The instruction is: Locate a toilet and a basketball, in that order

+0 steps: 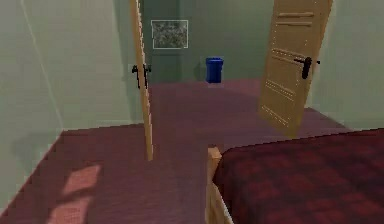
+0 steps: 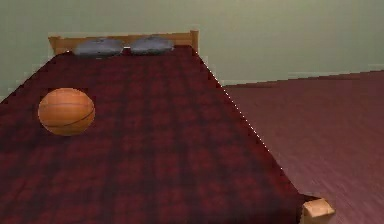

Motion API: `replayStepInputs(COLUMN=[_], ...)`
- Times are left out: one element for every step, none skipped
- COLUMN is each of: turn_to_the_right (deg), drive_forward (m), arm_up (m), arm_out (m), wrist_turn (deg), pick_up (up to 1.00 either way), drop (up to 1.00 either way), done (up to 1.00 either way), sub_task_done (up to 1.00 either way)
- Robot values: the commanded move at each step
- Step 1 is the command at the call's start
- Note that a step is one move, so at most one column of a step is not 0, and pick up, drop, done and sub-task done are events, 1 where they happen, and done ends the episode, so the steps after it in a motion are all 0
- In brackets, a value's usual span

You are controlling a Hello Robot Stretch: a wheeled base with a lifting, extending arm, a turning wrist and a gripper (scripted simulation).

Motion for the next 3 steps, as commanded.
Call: replayStepInputs(turn_to_the_right=[45.0,9.0,0.0], drive_forward=[0.00,0.00,0.00], arm_up=[0.00,0.00,0.00], arm_out=[0.00,0.00,0.00], wrist_turn=[0.0,0.0,0.0], pick_up=[0.00,0.00,0.00], drop=[0.00,0.00,0.00], done=[0.00,0.00,1.00], sub_task_done=[0.00,0.00,0.00])
